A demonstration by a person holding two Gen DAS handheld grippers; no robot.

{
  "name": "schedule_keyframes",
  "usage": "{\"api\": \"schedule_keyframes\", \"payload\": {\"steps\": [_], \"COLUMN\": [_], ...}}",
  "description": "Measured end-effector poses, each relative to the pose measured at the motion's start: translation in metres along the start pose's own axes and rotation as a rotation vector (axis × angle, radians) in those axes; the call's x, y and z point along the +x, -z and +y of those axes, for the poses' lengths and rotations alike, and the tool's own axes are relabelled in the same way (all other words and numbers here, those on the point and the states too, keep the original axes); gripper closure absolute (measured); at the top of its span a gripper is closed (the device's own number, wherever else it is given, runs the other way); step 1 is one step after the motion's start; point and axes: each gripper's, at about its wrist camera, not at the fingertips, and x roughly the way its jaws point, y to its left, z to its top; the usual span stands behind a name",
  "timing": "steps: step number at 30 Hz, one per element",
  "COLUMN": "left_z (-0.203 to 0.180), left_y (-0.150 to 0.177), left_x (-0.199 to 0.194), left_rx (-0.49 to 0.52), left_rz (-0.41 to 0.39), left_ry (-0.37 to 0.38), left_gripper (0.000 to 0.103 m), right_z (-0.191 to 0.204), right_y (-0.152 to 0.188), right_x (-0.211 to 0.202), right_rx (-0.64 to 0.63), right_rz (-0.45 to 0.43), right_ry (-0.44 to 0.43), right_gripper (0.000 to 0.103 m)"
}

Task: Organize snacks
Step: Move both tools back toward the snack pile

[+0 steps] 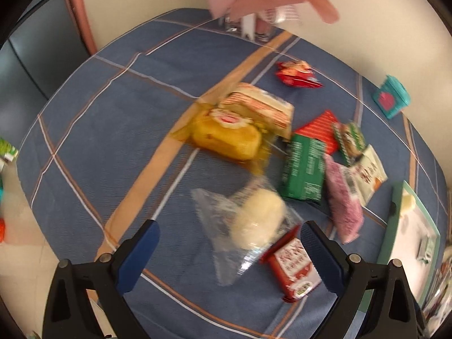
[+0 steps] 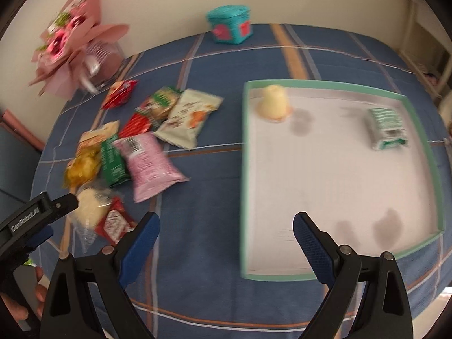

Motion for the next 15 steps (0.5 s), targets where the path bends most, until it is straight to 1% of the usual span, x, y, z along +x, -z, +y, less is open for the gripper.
{"api": "schedule_keyframes", "payload": {"steps": [5,9,12,15], "left_z": [0.021,0.027,0.029,0.030], "left_y": [-0.007,-0.009,-0.011,-0.013], "left_x": [0.012,0.021,0.020,0.016], "left_rx": [-0.043,-0.055,-0.056,-0.062], "left_rz": [0.027,0.050,0.044,0.029], "left_ry": [-0.019,-0.017,-0.015,-0.015], "left_gripper": [0.002,0.002,0.002,0.002], "right_z": [0.029,0.051,0.064,0.073], "right_y": [0.002,0.006,0.009,0.011], "right_x": [0.016,0.028,0.037,0.040], "right_rx": [-0.058,-0.103,-0.129,-0.148], "right_rz": [0.042,0.078,0.106,0.114], "right_ry": [-0.042,-0.065,-0.079,-0.083], "right_gripper": [0.008,0.008,0.008,0.008]}}
